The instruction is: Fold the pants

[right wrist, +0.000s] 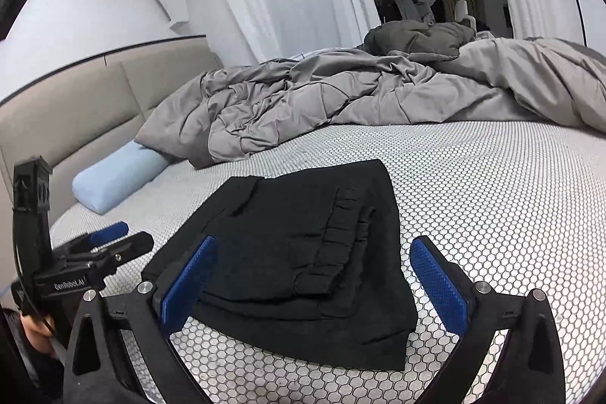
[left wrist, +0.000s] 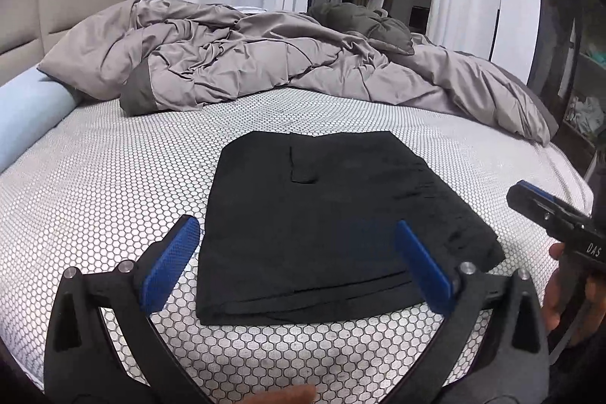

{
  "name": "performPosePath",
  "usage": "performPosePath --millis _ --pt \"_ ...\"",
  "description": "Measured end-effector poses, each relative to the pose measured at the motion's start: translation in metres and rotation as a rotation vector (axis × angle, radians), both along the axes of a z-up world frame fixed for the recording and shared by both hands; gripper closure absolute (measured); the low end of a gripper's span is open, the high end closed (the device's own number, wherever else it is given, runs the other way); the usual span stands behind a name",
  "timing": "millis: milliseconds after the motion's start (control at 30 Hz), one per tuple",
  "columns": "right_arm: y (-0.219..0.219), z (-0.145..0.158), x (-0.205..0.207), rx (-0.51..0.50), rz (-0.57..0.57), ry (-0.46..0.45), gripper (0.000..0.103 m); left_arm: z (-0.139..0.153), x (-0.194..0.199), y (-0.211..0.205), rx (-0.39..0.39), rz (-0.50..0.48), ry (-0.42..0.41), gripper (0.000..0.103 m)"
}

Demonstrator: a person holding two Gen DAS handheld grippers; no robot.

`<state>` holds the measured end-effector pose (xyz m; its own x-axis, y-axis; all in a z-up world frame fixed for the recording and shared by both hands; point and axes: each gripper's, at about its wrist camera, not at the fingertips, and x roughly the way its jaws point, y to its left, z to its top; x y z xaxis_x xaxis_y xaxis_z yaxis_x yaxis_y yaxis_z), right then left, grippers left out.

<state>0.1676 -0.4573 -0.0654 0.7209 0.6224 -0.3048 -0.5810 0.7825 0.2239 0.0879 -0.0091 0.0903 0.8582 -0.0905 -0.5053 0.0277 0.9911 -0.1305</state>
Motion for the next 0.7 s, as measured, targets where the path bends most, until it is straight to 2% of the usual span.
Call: performPosePath --millis 700 --pt "0.0082 -0.0038 0.0004 -0.037 0.008 0.002 0.0 0.0013 0.0014 0.0004 0.029 -0.005 -0.013 0.001"
